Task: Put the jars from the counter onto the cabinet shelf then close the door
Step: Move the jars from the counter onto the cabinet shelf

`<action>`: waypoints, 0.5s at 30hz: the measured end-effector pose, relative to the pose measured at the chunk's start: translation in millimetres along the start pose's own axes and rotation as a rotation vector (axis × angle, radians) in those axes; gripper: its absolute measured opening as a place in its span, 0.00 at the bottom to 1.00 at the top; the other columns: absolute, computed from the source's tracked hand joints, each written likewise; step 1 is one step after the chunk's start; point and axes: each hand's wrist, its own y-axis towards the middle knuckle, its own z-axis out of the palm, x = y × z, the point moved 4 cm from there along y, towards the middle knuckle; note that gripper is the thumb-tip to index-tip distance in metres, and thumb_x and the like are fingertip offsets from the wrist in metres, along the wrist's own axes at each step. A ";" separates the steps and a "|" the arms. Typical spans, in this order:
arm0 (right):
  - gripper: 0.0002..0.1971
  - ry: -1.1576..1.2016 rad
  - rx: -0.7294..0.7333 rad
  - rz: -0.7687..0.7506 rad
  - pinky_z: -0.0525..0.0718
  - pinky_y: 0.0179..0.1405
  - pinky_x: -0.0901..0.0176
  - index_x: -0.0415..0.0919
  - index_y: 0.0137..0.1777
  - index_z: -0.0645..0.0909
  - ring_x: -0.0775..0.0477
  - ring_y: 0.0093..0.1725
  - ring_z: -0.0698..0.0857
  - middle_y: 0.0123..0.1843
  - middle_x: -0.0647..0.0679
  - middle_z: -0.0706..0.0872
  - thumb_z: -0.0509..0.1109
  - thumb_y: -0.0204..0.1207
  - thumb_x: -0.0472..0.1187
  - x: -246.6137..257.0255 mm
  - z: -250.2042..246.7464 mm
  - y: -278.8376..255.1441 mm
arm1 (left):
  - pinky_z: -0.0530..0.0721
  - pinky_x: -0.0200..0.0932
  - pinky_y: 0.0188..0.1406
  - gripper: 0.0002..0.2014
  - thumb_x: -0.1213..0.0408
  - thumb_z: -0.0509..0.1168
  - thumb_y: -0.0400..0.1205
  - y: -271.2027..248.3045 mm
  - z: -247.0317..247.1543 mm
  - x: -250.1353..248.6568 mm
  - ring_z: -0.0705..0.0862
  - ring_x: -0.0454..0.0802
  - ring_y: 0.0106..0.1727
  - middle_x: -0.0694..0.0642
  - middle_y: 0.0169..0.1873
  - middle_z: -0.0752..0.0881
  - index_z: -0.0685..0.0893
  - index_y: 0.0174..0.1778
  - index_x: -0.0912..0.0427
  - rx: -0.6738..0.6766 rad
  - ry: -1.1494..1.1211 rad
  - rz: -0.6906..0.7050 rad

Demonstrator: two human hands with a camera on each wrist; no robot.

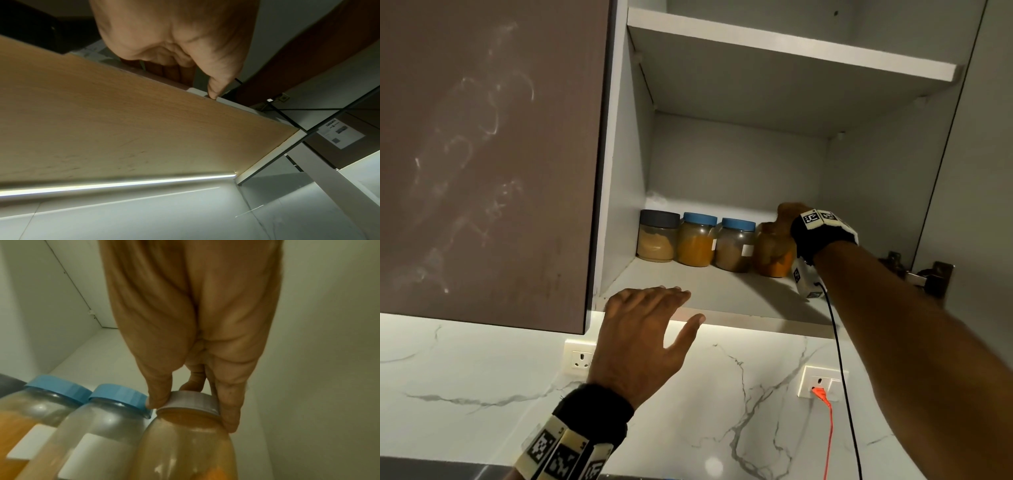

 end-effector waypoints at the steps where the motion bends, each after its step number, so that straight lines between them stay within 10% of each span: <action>1: 0.22 -0.022 0.020 0.002 0.88 0.44 0.49 0.45 0.47 0.83 0.41 0.39 0.88 0.45 0.45 0.86 0.75 0.70 0.64 -0.9 2.2 -0.4 | 0.79 0.60 0.74 0.26 0.33 0.60 0.83 -0.4 0.7 0.0 0.87 0.48 0.69 0.43 0.66 0.90 0.88 0.68 0.44 -0.003 -0.003 -0.001; 8: 0.44 -0.107 0.136 0.044 0.93 0.47 0.42 0.53 0.62 0.75 0.39 0.47 0.89 0.52 0.47 0.86 0.85 0.45 0.65 -3.2 0.8 -6.1 | 0.81 0.61 0.73 0.27 0.32 0.59 0.83 -0.7 1.1 -0.9 0.87 0.47 0.68 0.43 0.65 0.90 0.89 0.67 0.45 -0.034 -0.019 -0.002; 15: 0.47 -0.142 0.082 0.031 0.91 0.53 0.41 0.47 0.71 0.72 0.37 0.48 0.89 0.54 0.45 0.87 0.85 0.53 0.61 -7.3 7.3 -0.1 | 0.77 0.57 0.76 0.27 0.33 0.59 0.84 -0.8 0.0 -1.7 0.86 0.47 0.70 0.43 0.67 0.89 0.88 0.68 0.45 -0.019 -0.009 -0.004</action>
